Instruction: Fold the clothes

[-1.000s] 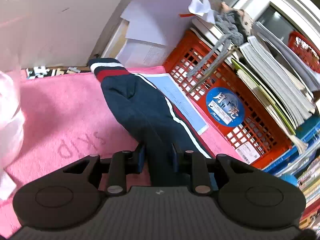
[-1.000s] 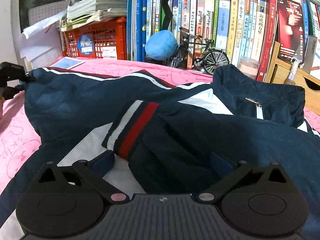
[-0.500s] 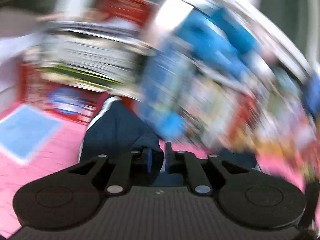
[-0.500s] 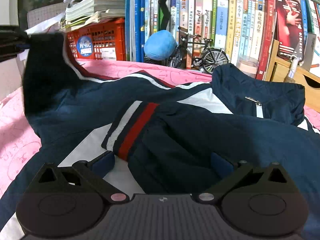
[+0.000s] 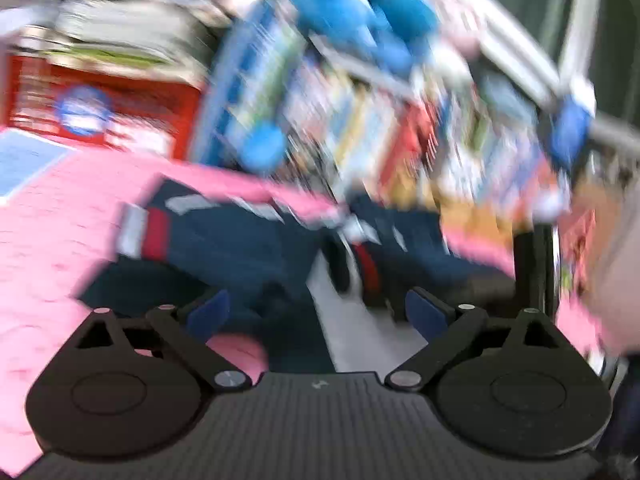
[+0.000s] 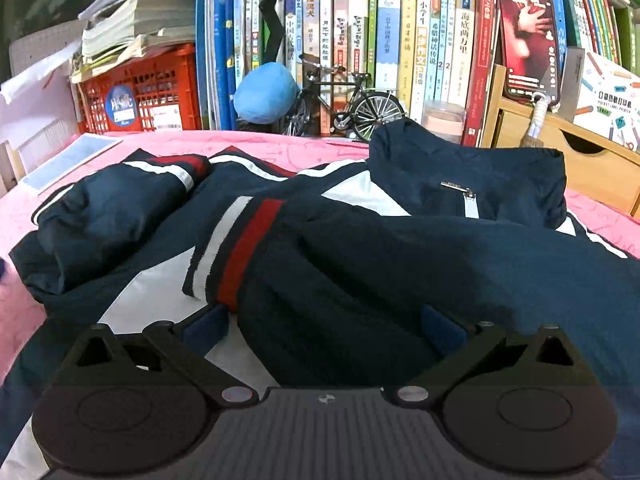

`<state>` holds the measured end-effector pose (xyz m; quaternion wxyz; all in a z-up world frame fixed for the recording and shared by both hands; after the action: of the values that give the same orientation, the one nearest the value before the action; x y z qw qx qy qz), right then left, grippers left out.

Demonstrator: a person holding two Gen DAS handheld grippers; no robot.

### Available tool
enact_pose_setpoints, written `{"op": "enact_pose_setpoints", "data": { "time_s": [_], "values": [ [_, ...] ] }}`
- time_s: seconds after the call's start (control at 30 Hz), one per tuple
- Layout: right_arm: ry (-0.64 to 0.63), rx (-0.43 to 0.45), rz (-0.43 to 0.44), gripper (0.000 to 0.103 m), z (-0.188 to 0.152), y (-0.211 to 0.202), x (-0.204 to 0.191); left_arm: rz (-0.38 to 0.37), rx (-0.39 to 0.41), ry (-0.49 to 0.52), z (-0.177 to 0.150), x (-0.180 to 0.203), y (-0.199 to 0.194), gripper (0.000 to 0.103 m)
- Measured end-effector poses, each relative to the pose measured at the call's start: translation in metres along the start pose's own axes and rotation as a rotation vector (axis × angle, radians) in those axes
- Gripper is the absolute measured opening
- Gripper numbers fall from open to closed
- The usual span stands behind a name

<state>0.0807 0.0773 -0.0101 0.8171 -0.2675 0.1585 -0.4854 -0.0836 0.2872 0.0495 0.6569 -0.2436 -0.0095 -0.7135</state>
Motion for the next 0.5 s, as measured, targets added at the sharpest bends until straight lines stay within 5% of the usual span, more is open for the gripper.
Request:
{"op": "enact_pose_setpoints", "data": {
  "time_s": [0.13, 0.3, 0.4, 0.5],
  "values": [
    [-0.014, 0.005, -0.010, 0.103, 0.000, -0.002, -0.002, 0.279, 0.092, -0.022, 0.004, -0.031, 0.000, 0.098],
    [-0.145, 0.078, -0.035, 0.101, 0.005, -0.015, -0.029, 0.464, -0.042, -0.137, 0.000, -0.063, 0.033, 0.095],
    [-0.227, 0.196, 0.083, 0.101, 0.018, -0.038, -0.060, 0.498, -0.049, -0.112, -0.001, -0.060, 0.033, 0.096],
    [-0.371, 0.254, 0.174, 0.101, 0.030, -0.043, -0.104, 0.455, -0.020, -0.170, -0.003, -0.070, 0.026, 0.098]
  ]
}}
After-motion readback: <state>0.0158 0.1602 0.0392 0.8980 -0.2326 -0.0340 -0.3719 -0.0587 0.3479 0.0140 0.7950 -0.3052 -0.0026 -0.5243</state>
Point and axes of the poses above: each gripper's, at about its wrist camera, not at the fingertips, and y roughly the way its jaws point, x to its right, z to its top, the point moved 1 cm from there along y, roughly the way its jaws point, and after that the axes turned 4 degrees about x, right-handed, at the moved point
